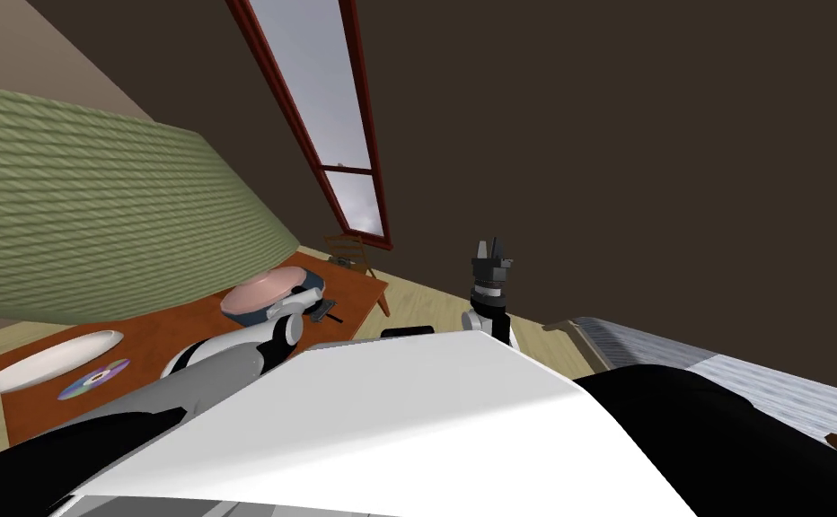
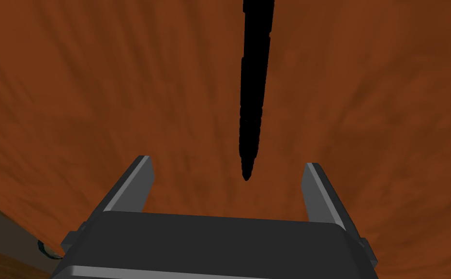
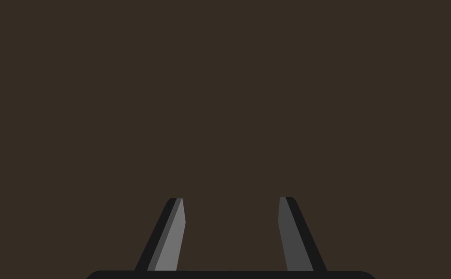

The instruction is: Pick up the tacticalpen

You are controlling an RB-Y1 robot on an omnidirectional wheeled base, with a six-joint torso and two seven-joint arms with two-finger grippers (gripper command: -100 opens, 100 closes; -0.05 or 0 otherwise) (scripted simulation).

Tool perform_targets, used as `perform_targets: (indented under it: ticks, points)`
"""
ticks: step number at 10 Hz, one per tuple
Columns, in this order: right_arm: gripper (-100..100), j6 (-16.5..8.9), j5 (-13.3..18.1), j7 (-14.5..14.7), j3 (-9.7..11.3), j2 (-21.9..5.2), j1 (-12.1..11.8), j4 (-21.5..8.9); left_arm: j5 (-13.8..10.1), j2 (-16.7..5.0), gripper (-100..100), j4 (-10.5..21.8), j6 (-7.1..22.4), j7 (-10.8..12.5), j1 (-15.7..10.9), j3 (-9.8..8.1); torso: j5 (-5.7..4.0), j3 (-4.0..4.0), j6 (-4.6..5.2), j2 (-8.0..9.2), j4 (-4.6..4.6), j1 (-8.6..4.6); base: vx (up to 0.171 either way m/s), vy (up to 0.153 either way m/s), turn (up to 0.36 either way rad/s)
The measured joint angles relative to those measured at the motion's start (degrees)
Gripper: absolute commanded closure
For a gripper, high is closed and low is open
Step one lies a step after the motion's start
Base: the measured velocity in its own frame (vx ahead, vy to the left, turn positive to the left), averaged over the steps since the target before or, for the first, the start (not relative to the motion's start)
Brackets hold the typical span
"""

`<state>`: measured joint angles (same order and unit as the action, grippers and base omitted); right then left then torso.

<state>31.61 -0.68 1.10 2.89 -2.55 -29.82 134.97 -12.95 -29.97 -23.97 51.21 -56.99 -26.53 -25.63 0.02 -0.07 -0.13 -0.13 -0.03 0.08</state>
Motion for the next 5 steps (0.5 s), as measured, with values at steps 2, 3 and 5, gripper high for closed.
perform_targets:
  ticks: [2, 3, 5]
  points:
    - [0, 0.0, 0.0, 0.0, 0.0, 0.0, 0.0, 0.0, -0.4, -0.7, -100, -0.3, 2.3, -0.5, 0.5, -0.25, -0.01, 0.01, -0.01, 0.02, 0.01, -0.03, 0.004, 0.004, -0.001]
    - [0, 0.0, 0.0, 0.0, 0.0, 0.0, 0.0, 0.0, -0.5, -0.9, -100, 0.9, 1.9, -0.7, 0.1, -0.25, -0.01, 0.02, -0.01, 0.04, 0.01, -0.06, 0.004, -0.001, -0.040]
    - [0, 0.0, 0.0, 0.0, 0.0, 0.0, 0.0, 0.0, -0.6, -1.2, 0, 1.8, 2.0, -0.9, -0.1, -0.26, -0.01, 0.03, -0.01, 0.05, 0.01, -0.07, 0.001, 0.001, -0.005]
